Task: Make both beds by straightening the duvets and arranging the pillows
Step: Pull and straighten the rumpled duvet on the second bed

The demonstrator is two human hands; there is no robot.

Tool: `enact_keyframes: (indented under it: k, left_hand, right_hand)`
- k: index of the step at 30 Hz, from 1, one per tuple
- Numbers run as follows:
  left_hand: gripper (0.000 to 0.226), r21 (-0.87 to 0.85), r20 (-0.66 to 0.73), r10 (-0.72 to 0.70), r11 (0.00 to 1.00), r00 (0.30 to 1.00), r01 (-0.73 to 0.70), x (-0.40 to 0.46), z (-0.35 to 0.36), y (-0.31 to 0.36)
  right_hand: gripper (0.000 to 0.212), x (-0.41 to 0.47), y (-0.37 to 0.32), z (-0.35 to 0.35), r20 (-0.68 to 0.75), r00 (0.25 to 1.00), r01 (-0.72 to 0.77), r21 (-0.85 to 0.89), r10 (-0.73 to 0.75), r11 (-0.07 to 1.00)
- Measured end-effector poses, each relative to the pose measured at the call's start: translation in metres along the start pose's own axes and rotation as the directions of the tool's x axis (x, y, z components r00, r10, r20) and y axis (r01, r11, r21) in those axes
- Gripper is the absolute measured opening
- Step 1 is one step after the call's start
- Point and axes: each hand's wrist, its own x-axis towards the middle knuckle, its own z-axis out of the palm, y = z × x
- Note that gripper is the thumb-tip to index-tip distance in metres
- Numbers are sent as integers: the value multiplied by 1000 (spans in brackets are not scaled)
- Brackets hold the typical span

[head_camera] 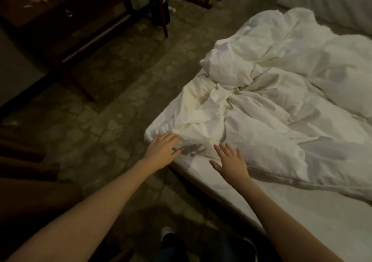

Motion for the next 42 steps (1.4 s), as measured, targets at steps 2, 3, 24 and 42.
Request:
enact_keyframes:
  k: [2,3,24,42]
  left_hand:
    - [50,19,46,61,998,997,-62,23,2,-20]
    - [51,25,75,84,996,994,-86,34,5,-26]
    - [54,-462,181,-120,866,976,192,176,84,-135]
    - [46,-789,240,69,596,968,153,150,129,-218]
  right_hand:
    - [62,17,-12,11,-14,999,-51,54,52,997]
    - [62,25,-16,15,-18,997,-71,81,72,994]
    - [70,168,-48,87,-14,982,-183,191,190,964]
    - [66,183,-111,126,-258,785,-437,414,563,799]
